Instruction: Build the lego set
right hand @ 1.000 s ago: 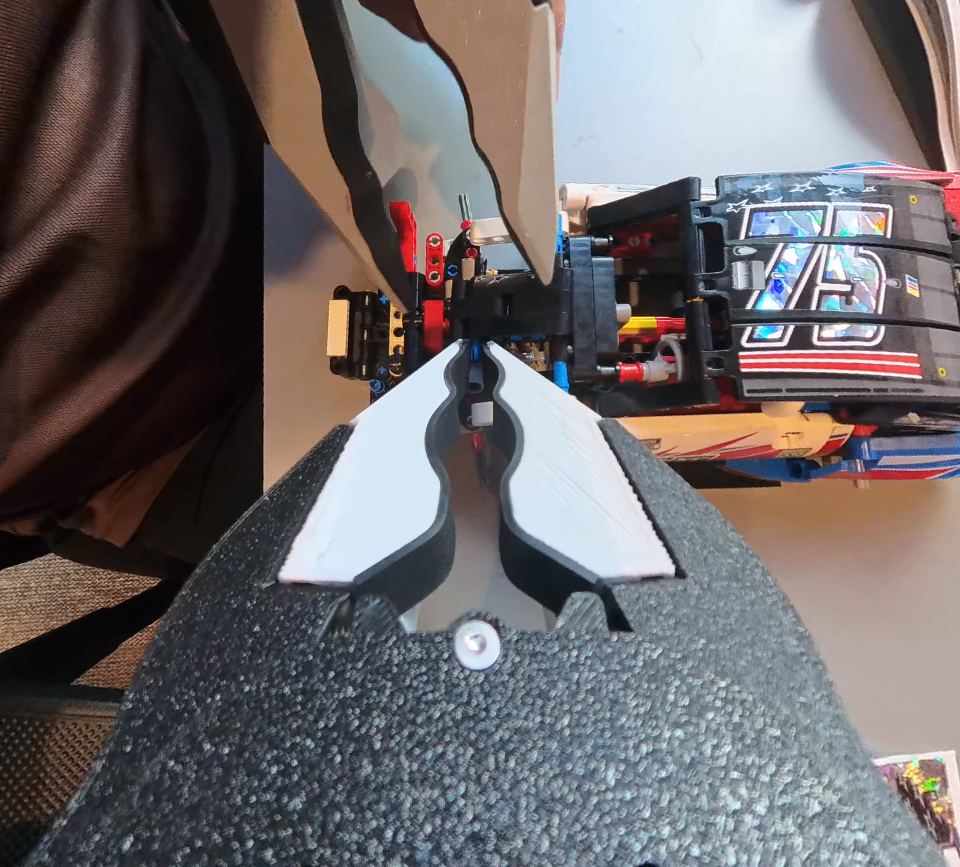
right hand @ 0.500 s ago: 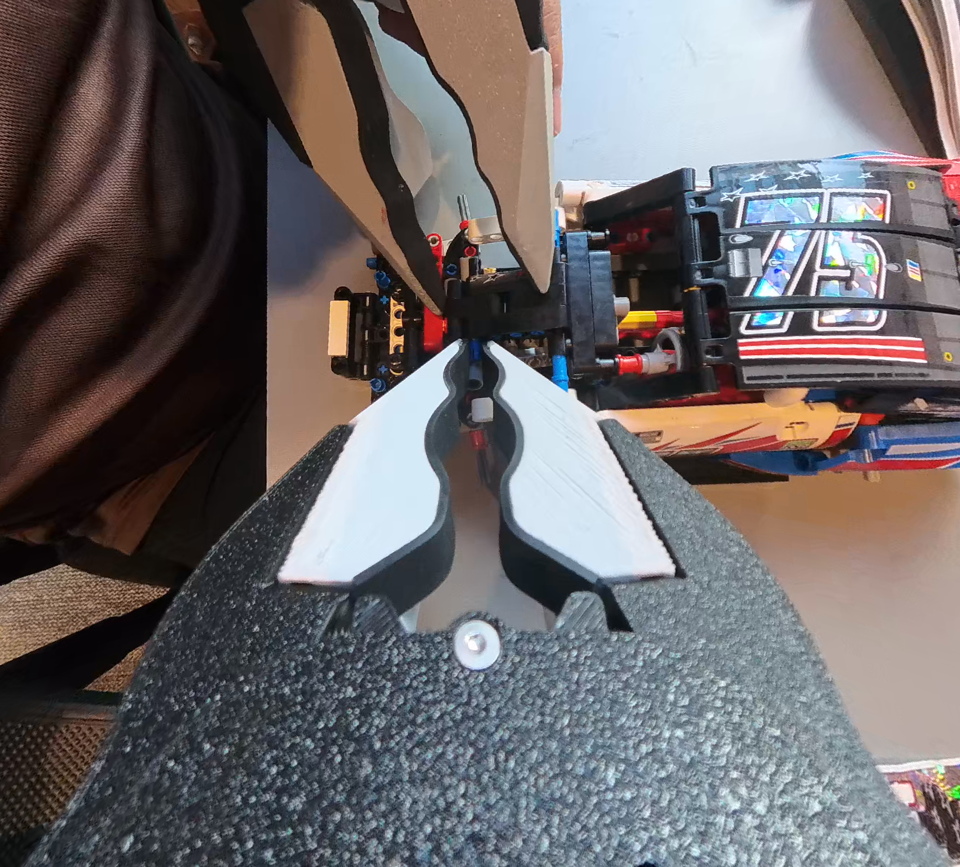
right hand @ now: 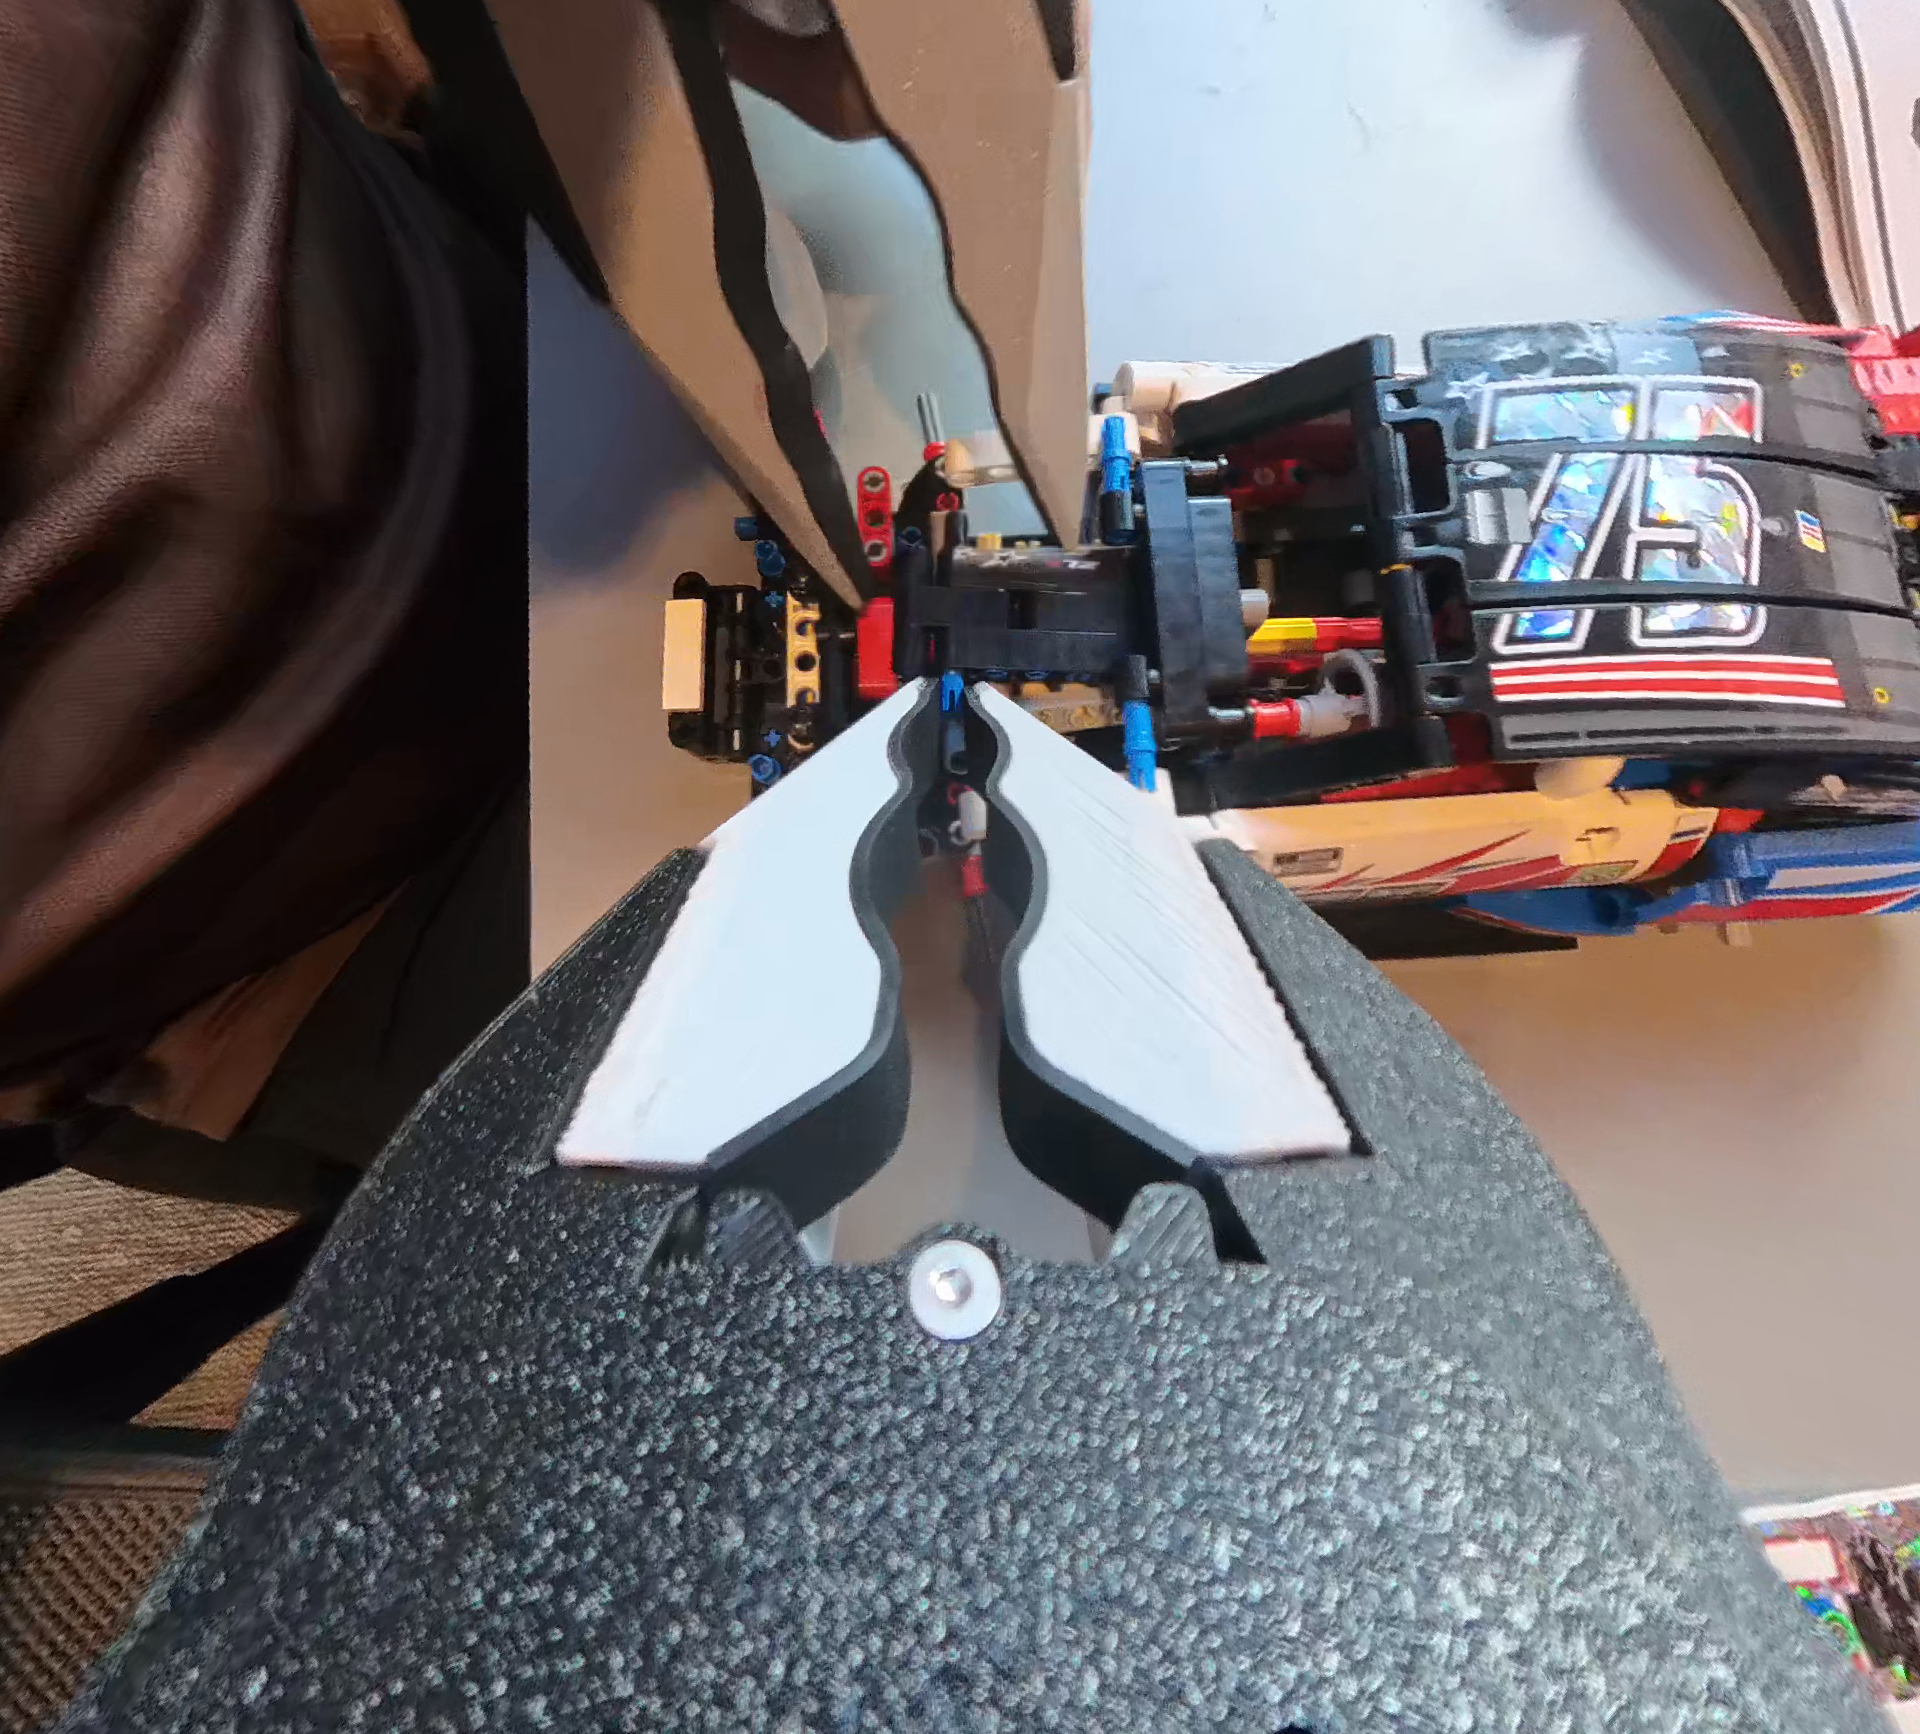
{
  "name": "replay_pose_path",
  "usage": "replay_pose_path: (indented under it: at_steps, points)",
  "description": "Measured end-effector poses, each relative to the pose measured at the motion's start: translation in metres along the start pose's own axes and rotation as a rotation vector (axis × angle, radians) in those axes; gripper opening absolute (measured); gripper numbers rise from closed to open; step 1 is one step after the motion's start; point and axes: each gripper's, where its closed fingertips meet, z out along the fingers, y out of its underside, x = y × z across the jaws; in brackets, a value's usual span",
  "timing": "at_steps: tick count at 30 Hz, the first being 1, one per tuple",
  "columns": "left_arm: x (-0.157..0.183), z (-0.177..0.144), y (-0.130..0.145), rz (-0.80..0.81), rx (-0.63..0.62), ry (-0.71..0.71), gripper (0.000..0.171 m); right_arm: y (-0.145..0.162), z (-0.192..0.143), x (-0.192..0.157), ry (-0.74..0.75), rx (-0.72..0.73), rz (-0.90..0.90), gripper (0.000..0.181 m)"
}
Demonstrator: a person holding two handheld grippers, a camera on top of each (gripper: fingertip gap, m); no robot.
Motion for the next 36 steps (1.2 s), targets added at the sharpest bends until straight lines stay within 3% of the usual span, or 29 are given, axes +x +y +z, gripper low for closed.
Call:
replay_pose_path:
  at_steps: [7, 16, 36]
  points:
    - [0.001, -0.009, 0.0, -0.079, 0.014, 0.05, 0.035, -0.001, 0.0, 0.0, 0.103, -0.03, -0.176, 0.004]
    - [0.003, 0.001, 0.0, 0.009, -0.001, 0.0, 0.029, 0.0, -0.002, -0.002, 0.174, -0.059, -0.265, 0.004]
    - [-0.002, 0.006, 0.0, 0.074, -0.002, -0.064, 0.028, -0.001, -0.001, 0.002, 0.191, -0.009, -0.235, 0.005]
